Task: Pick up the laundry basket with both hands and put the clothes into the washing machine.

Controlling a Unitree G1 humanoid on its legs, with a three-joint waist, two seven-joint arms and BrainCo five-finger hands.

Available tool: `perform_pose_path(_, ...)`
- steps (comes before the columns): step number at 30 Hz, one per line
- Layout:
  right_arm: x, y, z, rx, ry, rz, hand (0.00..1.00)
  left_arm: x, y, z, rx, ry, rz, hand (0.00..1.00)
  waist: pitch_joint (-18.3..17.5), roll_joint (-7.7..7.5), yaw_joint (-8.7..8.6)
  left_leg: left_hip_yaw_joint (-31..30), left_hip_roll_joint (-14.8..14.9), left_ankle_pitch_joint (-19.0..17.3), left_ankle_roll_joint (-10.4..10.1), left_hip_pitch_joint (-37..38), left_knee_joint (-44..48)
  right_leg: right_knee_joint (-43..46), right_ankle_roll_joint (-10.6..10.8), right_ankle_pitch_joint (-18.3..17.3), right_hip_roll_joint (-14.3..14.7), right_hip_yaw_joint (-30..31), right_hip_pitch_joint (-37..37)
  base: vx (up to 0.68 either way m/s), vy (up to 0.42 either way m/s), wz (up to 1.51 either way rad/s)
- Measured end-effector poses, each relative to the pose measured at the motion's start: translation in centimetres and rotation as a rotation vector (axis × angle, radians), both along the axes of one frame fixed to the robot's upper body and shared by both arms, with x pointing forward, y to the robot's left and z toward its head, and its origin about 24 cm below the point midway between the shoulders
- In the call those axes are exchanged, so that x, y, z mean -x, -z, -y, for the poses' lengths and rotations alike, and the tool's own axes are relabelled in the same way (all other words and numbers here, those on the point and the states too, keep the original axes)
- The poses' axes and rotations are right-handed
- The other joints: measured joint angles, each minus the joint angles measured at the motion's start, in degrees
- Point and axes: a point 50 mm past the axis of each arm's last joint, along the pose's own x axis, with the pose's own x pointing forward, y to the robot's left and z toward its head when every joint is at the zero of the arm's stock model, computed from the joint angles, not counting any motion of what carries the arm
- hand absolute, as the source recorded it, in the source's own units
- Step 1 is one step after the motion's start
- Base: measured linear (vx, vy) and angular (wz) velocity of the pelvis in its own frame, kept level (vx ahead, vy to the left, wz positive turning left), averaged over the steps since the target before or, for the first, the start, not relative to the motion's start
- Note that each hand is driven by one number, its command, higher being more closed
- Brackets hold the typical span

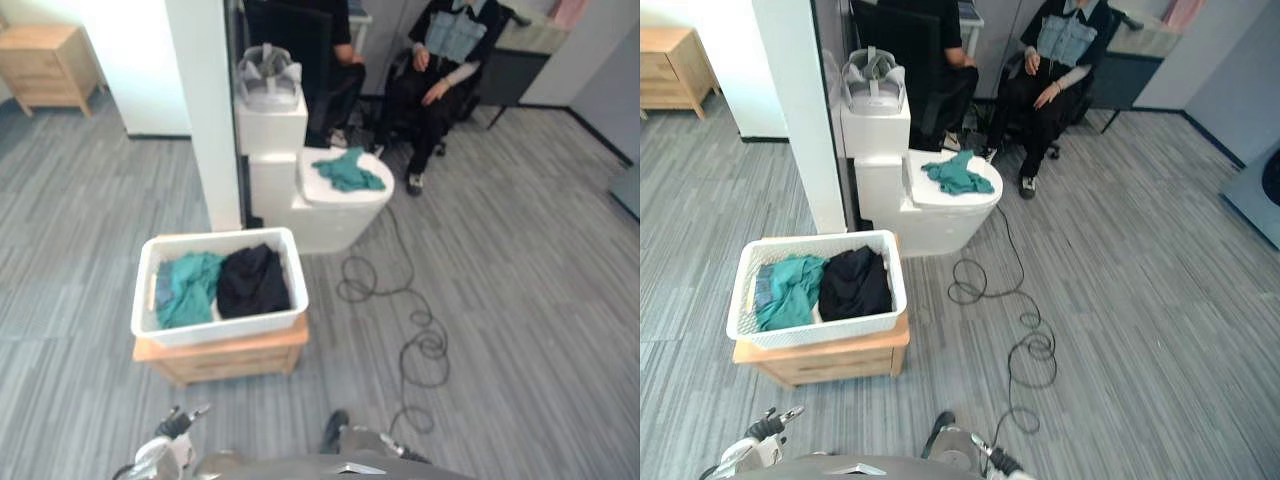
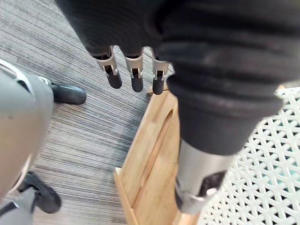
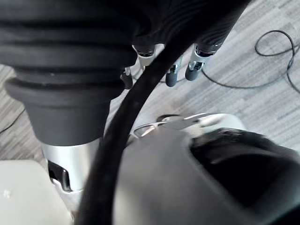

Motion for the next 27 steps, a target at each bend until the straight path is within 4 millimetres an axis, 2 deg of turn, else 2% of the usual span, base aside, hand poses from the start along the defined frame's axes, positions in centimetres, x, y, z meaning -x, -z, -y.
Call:
perform_pose_path(1, 0.4, -0.1, 0.7, 0.018, 0.011, -0.010, 0.00, 0.1, 0.2, 0.9, 0.024, -0.004, 0.004, 0.00, -0.7, 1.48, -0.03, -0.1, 1.9, -0.8, -1.0, -1.1, 1.5, -1.3, -0.1, -1.7, 1.8, -1.4, 0.6, 0.28, -0.205, 0.53)
perform_pose_path(2, 0.5, -0.1, 1.1, 0.026, 0.022, -0.019, 0.00, 0.4, 0.4, 2.0, 0.061, -0.030, 0.004, 0.00, -1.3, 3.36, 0.10, 0.5, 4.5, -1.4, -1.9, -3.6, 7.1, -3.0, -0.5, -3.4, 3.8, -3.6, 2.1, 0.32, -0.247, 0.58)
perform_pose_path(3, 0.5, -0.1, 1.1, 0.024, 0.026, -0.019, 0.00, 0.5, 0.4, 2.0, 0.069, -0.056, 0.008, 0.00, -1.0, 3.12, -0.09, 0.4, 5.9, -1.7, -2.3, -5.6, 11.5, -3.8, -0.5, -3.6, 4.4, -4.3, 3.2, 0.28, -0.252, 0.57)
perform_pose_path(4, 0.5, -0.1, 1.0, 0.022, 0.032, -0.018, 0.00, 0.8, 0.4, 1.6, 0.065, -0.100, 0.014, 0.00, -0.6, 2.80, 0.18, 0.3, 8.1, -1.7, -2.4, -8.8, 19.8, -4.7, -0.5, -3.9, 5.3, -5.3, 5.1, 0.26, -0.320, 0.27)
perform_pose_path(5, 0.2, -0.2, 1.1, 0.036, 0.003, -0.018, 0.00, 1.4, 0.3, 0.8, 0.047, -0.169, 0.028, 0.00, 0.1, 3.08, 1.43, -0.1, 11.3, -1.2, -2.8, -12.4, 31.5, -5.1, -1.3, -4.6, 6.8, -5.2, 8.0, 0.22, -0.259, -0.04)
perform_pose_path(6, 0.0, -0.3, 1.5, 0.056, -0.010, -0.016, 0.00, 2.0, 0.3, 0.2, 0.031, -0.193, 0.020, 0.00, 0.1, 2.95, 2.41, -1.9, 12.2, -1.5, -2.9, -14.8, 39.2, -5.3, -1.4, -5.4, 7.3, -5.1, 10.0, 0.19, -0.200, -0.30)
perform_pose_path(7, -0.5, -0.4, 1.6, 0.064, -0.007, -0.003, 0.00, 2.5, 0.3, 0.1, 0.026, -0.197, 0.004, 0.00, 0.0, 2.74, 2.46, -1.8, 12.1, -1.7, -2.7, -15.5, 40.5, -5.7, -1.3, -5.4, 7.4, -4.7, 10.8, 0.19, -0.030, -0.46)
perform_pose_path(8, -2.0, -0.7, 1.5, 0.071, 0.000, 0.045, 0.00, 3.8, 0.7, 0.2, 0.032, -0.203, -0.041, 0.00, -0.1, 2.18, 2.34, -0.2, 12.1, -2.9, -1.9, -16.3, 38.1, -6.7, -1.2, -5.4, 7.4, -3.4, 11.3, 0.15, 0.017, -0.51)
perform_pose_path(9, -3.4, -0.9, 1.4, 0.071, 0.000, 0.089, 0.00, 4.1, 0.7, 0.1, 0.041, -0.220, -0.055, 0.00, -0.1, 1.92, 2.31, 0.8, 12.2, -3.5, -1.4, -16.2, 32.1, -7.3, -0.9, -5.2, 7.4, -2.2, 11.2, 0.22, 0.067, -0.64)
perform_pose_path(10, -4.7, -1.2, 1.1, 0.066, 0.013, 0.137, 0.00, 4.6, 0.8, 0.0, 0.042, -0.236, -0.072, 0.00, -0.2, 1.79, 2.11, 1.0, 11.5, -2.9, -1.1, -15.3, 20.8, -8.0, -0.2, -4.7, 7.4, -1.1, 10.8, 0.18, 0.139, -0.56)
perform_pose_path(11, -5.4, -1.4, 0.9, 0.065, 0.014, 0.159, 0.00, 5.2, 0.9, 0.1, 0.046, -0.250, -0.088, 0.00, -0.2, 2.03, 2.04, 0.5, 10.7, -0.1, -1.0, -13.7, 11.9, -8.3, 0.6, -4.4, 7.5, -0.3, 10.6, 0.18, 0.178, -0.46)
perform_pose_path(12, -5.8, -1.5, 0.9, 0.065, 0.008, 0.169, 0.00, 5.4, 1.0, 0.3, 0.050, -0.253, -0.100, 0.00, -0.3, 2.35, 2.10, 0.1, 10.3, 4.5, -1.7, -13.2, 7.9, -8.5, 1.1, -4.3, 7.5, 0.4, 10.5, 0.19, 0.223, -0.47)
perform_pose_path(13, -6.2, -1.4, -0.1, 0.041, -0.007, 0.178, 0.00, 5.6, 0.9, -0.2, 0.034, -0.258, -0.111, 0.00, -0.7, 1.08, 2.31, 0.9, 8.4, 6.1, -2.3, -11.4, 6.6, -8.7, 2.4, -4.1, 6.2, 2.3, 10.4, 0.22, 0.213, -0.38)
perform_pose_path(14, -6.3, -1.3, -1.2, 0.012, -0.009, 0.182, 0.00, 5.5, 0.8, -1.0, 0.007, -0.258, -0.113, 0.00, -0.9, -0.44, 1.83, 2.0, 6.9, 5.3, -1.7, -10.8, 6.1, -8.8, 3.4, -3.9, 4.7, 2.8, 10.6, 0.23, 0.196, -0.29)
perform_pose_path(16, -6.7, -1.4, -1.9, -0.002, -0.011, 0.201, 0.00, 5.4, 0.5, -2.0, -0.018, -0.262, -0.108, 0.00, -1.2, -1.99, 1.10, 2.6, 5.2, 4.6, -1.1, -10.5, 6.3, -8.5, 3.6, -3.9, 2.8, 2.9, 10.7, 0.18, 0.179, -0.02)
perform_pose_path(17, -7.3, -1.8, -1.8, 0.013, -0.005, 0.239, 0.00, 4.7, 0.4, -2.4, -0.023, -0.255, -0.090, 0.00, -1.2, -2.30, 0.70, 3.7, 3.8, 4.3, -0.6, -9.6, 5.2, -8.3, 3.9, -3.6, 1.6, 3.2, 10.7, 0.15, 0.216, -0.15)
perform_pose_path(20, -10.8, -4.6, -0.7, 0.091, -0.022, 0.431, 0.00, 3.2, 0.0, -2.9, -0.045, -0.190, -0.059, 0.00, -1.5, -1.39, 0.02, 8.1, 1.0, 4.7, 0.0, -5.6, 0.6, -7.7, 4.6, -3.1, -0.9, 6.5, 9.3, 0.07, 0.135, -0.53)
perform_pose_path(23, -13.5, -8.2, 1.0, 0.184, -0.046, 0.623, 0.00, 2.6, -0.3, -3.4, -0.060, -0.142, -0.056, 0.00, -2.1, 0.26, -1.25, 11.3, 0.0, 5.7, 0.4, -4.0, -2.5, -6.5, 4.6, -2.5, -1.5, 8.6, 6.7, 0.02, 0.063, -0.49)
perform_pose_path(25, -14.0, -10.2, 2.3, 0.251, -0.062, 0.706, 0.00, 1.6, -0.9, -4.4, -0.088, -0.133, -0.006, 0.00, -2.2, 0.76, -1.98, 11.4, -0.4, 6.3, 0.3, -3.7, -3.8, -6.6, 4.6, -2.4, -1.5, 8.8, 6.5, 0.03, 0.012, -0.11)
perform_pose_path(27, -13.4, -12.3, 4.2, 0.368, -0.097, 0.763, 0.00, 0.4, -2.6, -6.2, -0.153, -0.083, 0.102, 0.00, -2.3, 0.70, -2.20, 11.3, -0.4, 7.2, 0.1, -3.0, -5.4, -6.6, 4.6, -2.4, -1.1, 8.6, 6.5, 0.00, 0.000, 0.00)
